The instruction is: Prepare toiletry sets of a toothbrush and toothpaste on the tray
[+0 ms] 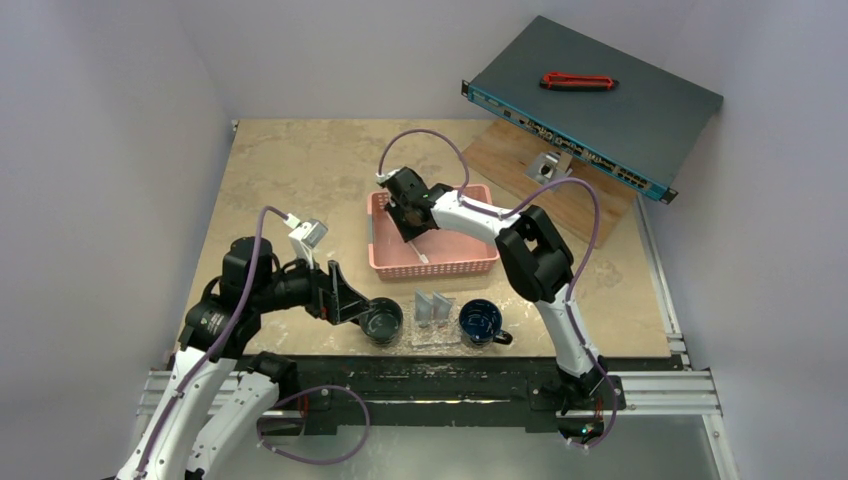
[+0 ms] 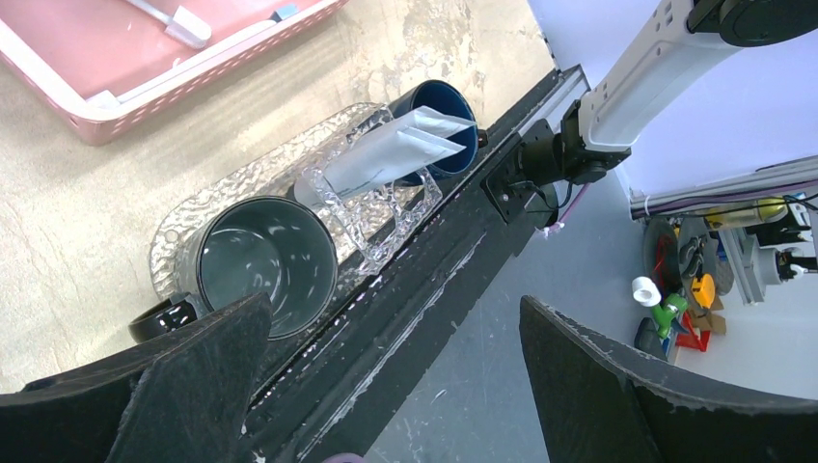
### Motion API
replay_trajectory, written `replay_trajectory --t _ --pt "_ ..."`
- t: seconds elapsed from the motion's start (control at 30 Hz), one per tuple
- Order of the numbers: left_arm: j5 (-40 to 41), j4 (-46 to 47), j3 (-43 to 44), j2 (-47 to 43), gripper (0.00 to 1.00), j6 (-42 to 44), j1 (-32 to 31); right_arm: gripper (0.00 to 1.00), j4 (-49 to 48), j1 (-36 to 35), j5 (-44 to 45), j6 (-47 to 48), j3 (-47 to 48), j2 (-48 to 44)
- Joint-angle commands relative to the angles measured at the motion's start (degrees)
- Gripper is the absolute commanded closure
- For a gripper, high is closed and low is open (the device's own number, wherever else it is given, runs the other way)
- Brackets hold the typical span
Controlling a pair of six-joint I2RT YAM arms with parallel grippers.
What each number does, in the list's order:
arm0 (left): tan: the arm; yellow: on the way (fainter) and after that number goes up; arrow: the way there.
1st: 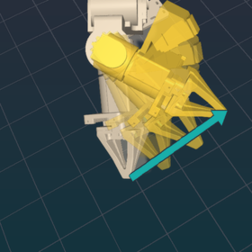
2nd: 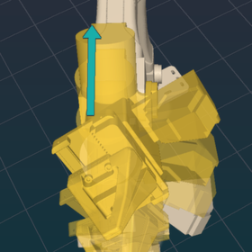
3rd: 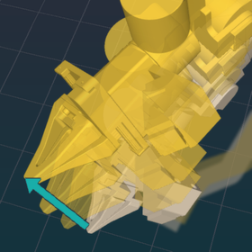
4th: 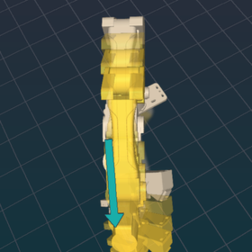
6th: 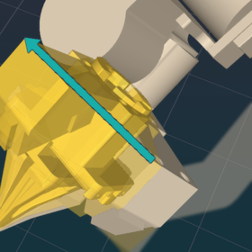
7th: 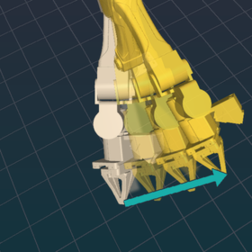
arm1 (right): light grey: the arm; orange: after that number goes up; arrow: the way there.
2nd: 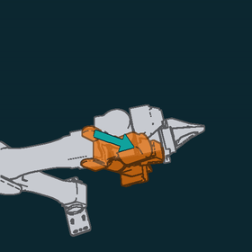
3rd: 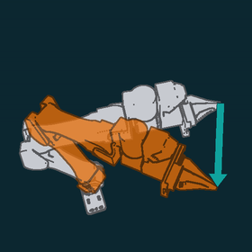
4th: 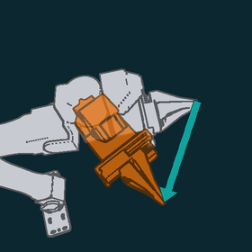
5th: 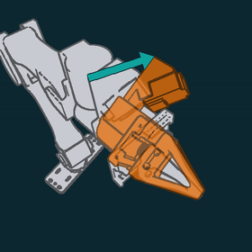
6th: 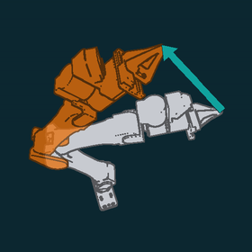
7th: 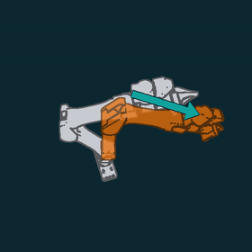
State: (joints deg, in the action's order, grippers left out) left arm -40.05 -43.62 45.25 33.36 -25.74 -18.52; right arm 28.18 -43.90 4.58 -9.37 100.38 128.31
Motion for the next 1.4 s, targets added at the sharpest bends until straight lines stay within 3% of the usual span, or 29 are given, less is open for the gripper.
replay_trajectory --t 0.0,0.17,0.97,1.37 --pt "0.24 0.9 0.29 0.12 0.0 1.21 -0.12 0.81 0.74 0.13 0.36 0.92 -1.15 1.04" --pt "0.16 0.87 0.27 0.21 0.0 1.21 -0.12 1.0 0.28 0.13 1.56 0.89 -2.98 0.1" --pt "-0.11 0.99 0.27 -0.3 0.0 1.22 -0.11 1.0 -5.54 -0.68 1.24 -0.31 -12.33 -17.25" --pt "-0.06 0.99 0.26 -0.71 0.0 1.2 -0.11 1.0 -9.08 -2.07 1.93 -2.02 -15.32 -30.11"
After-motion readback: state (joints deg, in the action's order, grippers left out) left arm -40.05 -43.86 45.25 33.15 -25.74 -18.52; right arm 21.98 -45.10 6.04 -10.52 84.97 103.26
